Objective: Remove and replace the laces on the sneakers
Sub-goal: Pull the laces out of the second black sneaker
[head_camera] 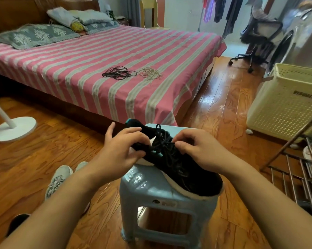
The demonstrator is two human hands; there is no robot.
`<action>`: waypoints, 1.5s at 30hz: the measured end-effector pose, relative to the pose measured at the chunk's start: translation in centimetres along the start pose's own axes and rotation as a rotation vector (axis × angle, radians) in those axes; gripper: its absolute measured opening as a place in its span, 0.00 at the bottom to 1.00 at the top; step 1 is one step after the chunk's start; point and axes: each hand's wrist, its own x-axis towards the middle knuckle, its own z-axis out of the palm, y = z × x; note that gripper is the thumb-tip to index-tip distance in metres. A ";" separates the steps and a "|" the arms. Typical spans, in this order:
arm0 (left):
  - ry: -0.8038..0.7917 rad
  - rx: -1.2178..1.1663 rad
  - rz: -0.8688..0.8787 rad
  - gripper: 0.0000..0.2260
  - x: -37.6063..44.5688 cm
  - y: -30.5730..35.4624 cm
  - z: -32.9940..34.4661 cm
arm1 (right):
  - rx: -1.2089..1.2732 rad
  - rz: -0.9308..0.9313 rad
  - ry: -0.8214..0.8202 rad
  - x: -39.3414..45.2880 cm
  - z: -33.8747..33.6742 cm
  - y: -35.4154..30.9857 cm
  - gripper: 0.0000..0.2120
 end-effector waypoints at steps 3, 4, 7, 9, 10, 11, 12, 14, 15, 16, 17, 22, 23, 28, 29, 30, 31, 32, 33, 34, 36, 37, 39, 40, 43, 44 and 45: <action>0.087 -0.034 -0.040 0.08 -0.3 1.1 1.2 | 0.002 0.029 0.121 0.3 -0.2 0.0 0.05; 0.117 -0.033 -0.046 0.08 -0.3 1.4 1.6 | 0.019 0.038 0.118 0.3 -0.4 -0.2 0.05; 0.185 -0.046 -0.056 0.09 0.0 1.8 2.6 | -0.013 -0.014 0.021 0.1 0.3 -0.7 0.07; 0.186 -0.124 -0.062 0.08 0.2 1.7 2.8 | -0.116 -0.084 0.052 0.4 1.4 -0.8 0.06; 0.181 -0.163 -0.058 0.08 0.3 1.6 2.8 | -0.156 -0.107 0.083 0.6 1.7 -0.9 0.04; 0.177 -0.194 -0.053 0.07 0.4 1.6 2.8 | -0.193 -0.125 0.128 0.9 1.7 -0.9 0.03; 0.171 -0.220 -0.052 0.07 0.4 1.6 2.7 | -0.225 -0.137 0.198 1.1 1.5 -0.8 0.02; 0.146 -0.265 -0.066 0.05 0.8 1.9 2.5 | -0.242 -0.131 0.396 1.5 0.6 -0.6 0.02; 0.134 -0.266 -0.078 0.04 1.1 2.2 2.5 | -0.233 -0.123 0.481 1.6 0.3 -0.8 0.02; 0.123 -0.255 -0.088 0.04 1.4 2.4 2.5 | -0.227 -0.110 0.534 1.5 0.2 -0.9 0.02; 0.113 -0.242 -0.097 0.05 1.6 2.6 2.5 | -0.218 -0.082 0.540 1.6 0.2 -0.9 0.03; 0.059 -0.284 -0.133 0.06 1.1 1.5 2.6 | -0.128 0.142 0.228 1.8 0.1 -0.4 0.06; 0.057 -0.286 -0.140 0.07 1.0 1.5 2.6 | -0.083 0.138 0.247 1.6 0.1 -0.5 0.06; 0.114 -0.356 -0.192 0.10 0.8 2.5 3.1 | 0.049 0.011 0.225 0.3 0.6 -2.0 0.05; 0.121 -0.367 -0.196 0.09 0.7 2.6 3.2 | 0.016 -0.015 0.179 0.2 1.0 -2.1 0.09; 0.126 -0.378 -0.198 0.09 0.7 2.6 3.3 | -0.019 -0.035 0.146 0.3 1.4 -2.0 0.11; 0.133 -0.400 -0.203 0.08 0.6 2.7 3.3 | -0.055 -0.046 0.137 0.5 1.9 -1.9 0.12; 0.147 -0.432 -0.213 0.09 0.7 2.9 3.3 | -0.063 -0.042 0.144 0.7 2.2 -1.8 0.12; 0.160 -0.473 -0.225 0.10 0.8 3.0 3.3 | -0.030 -0.022 0.158 0.9 2.3 -1.7 0.11; 0.165 -0.520 -0.233 0.12 0.9 3.2 3.3 | 0.039 0.010 0.164 1.1 2.3 -1.8 0.10; 0.155 -0.594 -0.209 0.14 1.1 3.5 3.1 | 0.180 0.060 0.142 1.0 2.1 -2.0 0.11; 0.144 -0.612 -0.188 0.14 1.1 3.8 3.0 | 0.235 0.068 0.117 0.7 1.8 -2.3 0.12; 0.148 -0.673 -0.169 0.11 1.3 4.2 2.8 | 0.331 0.061 0.046 0.2 1.5 -2.9 0.14; 0.173 -0.732 -0.177 0.09 1.3 4.4 2.7 | 0.387 0.066 0.017 0.0 1.4 -3.1 0.13; 0.259 -0.854 -0.257 0.06 1.4 4.3 2.7 | 0.563 0.166 0.021 -0.2 1.0 -3.1 0.11; 0.264 -0.864 -0.285 0.06 1.4 4.1 2.7 | 0.596 0.194 0.038 -0.2 0.9 -3.0 0.10; 0.265 -0.863 -0.307 0.06 1.4 4.0 2.8 | 0.621 0.211 0.057 -0.2 0.7 -2.8 0.09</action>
